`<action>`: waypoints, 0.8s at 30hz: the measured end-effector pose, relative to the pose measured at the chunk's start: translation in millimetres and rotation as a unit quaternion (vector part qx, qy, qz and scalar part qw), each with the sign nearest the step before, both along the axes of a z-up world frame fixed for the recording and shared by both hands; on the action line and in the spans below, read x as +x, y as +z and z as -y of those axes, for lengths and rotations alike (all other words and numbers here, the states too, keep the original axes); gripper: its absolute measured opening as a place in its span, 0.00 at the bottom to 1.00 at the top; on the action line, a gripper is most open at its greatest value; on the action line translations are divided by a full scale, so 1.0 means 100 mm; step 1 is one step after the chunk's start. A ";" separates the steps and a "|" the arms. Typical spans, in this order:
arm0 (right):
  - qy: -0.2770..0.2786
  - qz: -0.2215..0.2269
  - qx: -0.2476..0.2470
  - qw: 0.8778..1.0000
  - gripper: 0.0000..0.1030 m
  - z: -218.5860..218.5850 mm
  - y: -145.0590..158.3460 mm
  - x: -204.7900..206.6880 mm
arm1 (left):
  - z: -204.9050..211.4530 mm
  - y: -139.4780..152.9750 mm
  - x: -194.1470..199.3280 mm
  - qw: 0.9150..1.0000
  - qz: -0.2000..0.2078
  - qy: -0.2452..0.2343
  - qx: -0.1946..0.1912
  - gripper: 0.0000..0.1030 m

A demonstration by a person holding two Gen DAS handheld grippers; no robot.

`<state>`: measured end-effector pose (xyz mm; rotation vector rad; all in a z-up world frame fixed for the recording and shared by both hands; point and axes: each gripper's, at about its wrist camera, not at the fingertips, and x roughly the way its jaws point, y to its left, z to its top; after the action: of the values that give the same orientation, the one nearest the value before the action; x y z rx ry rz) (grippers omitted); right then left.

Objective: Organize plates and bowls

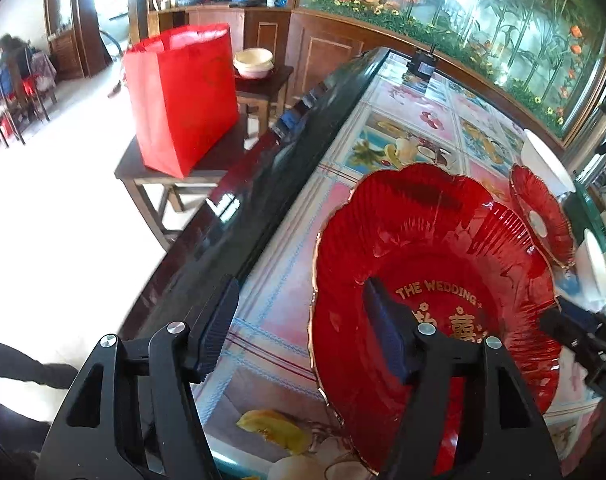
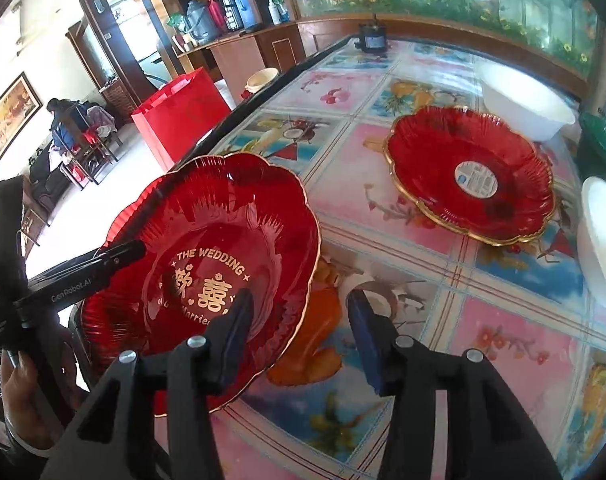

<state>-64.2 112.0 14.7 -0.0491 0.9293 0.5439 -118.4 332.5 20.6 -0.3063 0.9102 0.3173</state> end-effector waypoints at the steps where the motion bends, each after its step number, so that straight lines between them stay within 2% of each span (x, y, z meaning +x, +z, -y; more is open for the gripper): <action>1: -0.001 0.003 0.000 1.000 0.48 0.00 0.01 0.00 | 0.00 0.02 -0.02 1.000 0.002 0.001 0.005 0.63; 7: -0.004 0.015 0.009 1.000 0.60 0.07 0.13 -0.03 | 0.07 0.30 -0.13 0.999 0.038 0.006 0.031 0.64; 9: -0.005 0.016 0.013 1.000 0.61 0.10 0.16 -0.03 | 0.15 0.39 -0.11 0.998 0.048 -0.002 0.037 0.71; 11: -0.009 0.016 0.019 1.000 0.62 0.14 0.18 -0.03 | 0.25 0.45 -0.09 0.998 0.058 -0.013 0.033 0.74; 20: -0.048 0.020 0.026 0.998 0.69 0.50 0.24 -0.03 | 0.83 0.65 0.15 0.993 0.086 -0.078 0.014 0.74; 24: -0.070 0.024 0.029 0.997 0.73 0.72 0.27 -0.03 | 1.11 0.67 0.27 0.991 0.085 -0.104 0.008 0.74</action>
<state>-67.3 39.6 41.7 0.0550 0.8633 0.4376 -91.2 221.9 87.4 -0.2172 0.7634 0.1054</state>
